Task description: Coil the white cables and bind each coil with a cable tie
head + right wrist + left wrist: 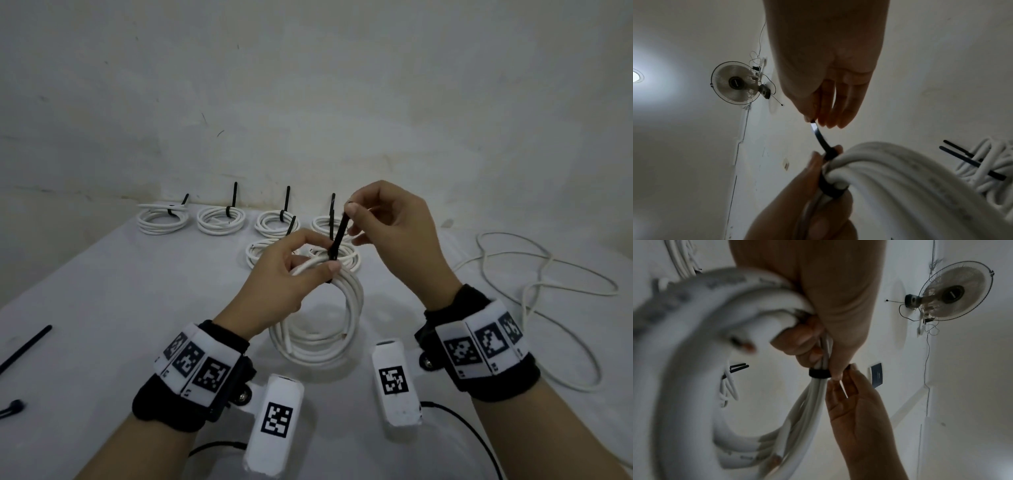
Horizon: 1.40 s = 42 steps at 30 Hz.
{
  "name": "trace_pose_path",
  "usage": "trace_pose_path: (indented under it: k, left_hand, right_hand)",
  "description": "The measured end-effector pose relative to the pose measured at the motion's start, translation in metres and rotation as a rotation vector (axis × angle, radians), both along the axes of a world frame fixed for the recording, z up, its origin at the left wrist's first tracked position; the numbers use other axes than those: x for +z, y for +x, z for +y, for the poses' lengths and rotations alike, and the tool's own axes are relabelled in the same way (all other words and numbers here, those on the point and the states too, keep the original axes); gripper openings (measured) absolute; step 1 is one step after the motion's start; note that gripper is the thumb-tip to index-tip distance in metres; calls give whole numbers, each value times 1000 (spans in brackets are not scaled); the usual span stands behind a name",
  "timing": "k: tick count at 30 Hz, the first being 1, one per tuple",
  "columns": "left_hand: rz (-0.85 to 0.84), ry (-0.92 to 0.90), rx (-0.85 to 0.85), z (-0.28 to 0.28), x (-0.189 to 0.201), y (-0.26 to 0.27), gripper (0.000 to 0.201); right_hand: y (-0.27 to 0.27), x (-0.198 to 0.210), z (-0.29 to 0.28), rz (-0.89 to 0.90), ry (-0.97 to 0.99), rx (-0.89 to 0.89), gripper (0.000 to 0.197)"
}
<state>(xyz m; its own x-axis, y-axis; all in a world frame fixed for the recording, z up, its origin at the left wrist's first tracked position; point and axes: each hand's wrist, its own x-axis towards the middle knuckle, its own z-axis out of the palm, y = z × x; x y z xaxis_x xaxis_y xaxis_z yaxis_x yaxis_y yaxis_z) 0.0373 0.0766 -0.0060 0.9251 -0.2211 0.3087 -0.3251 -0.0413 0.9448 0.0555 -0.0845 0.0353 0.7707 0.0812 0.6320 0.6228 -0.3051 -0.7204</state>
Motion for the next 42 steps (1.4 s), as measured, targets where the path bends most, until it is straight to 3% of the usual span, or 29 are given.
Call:
trace_pose_path:
  k: [3,9,14,16,19,21,24,28,30,35,37,40,42]
  left_hand:
    - [18,-3,-6,-1,-2,1,17]
    - [48,-43,-61,-2,-3,1,14]
    - [29,-67,11,3,-6,7,8]
    - [2,-117,92,4,-7,10,7]
    - [-24,-237,188,6,-5,15,10]
    - [-11,-308,195,7,-3,16,14]
    - [18,-338,127,7,-4,16,29]
    - [-7,-198,60,7,-11,16,50]
    - [-37,-170,31,7,-16,17,65]
    - [-17,-294,-17,4,-21,21,98]
    - [-9,-288,-9,4,-20,20,94]
    - [26,-244,-9,2,-17,16,58]
    - [41,-250,-2,0,-17,15,46]
  right_hand:
    - [-3,0,5,-19,-81,-4,9]
    - [6,-1,6,-3,-3,-126,17]
    - [13,-6,10,94,87,-13,9]
    - [12,-11,8,137,29,66,5]
    - [3,-27,6,233,-194,147,37]
    - [-3,-34,9,227,-167,183,40]
    - [-2,-37,11,152,-48,87,27]
    - [2,-39,6,119,43,-43,17]
    - [0,-41,6,146,115,-14,15]
    - [0,-49,11,299,433,110,11]
    - [1,-50,12,316,501,130,14]
    - [1,-51,10,299,570,127,16]
    - [2,-53,8,306,588,114,14]
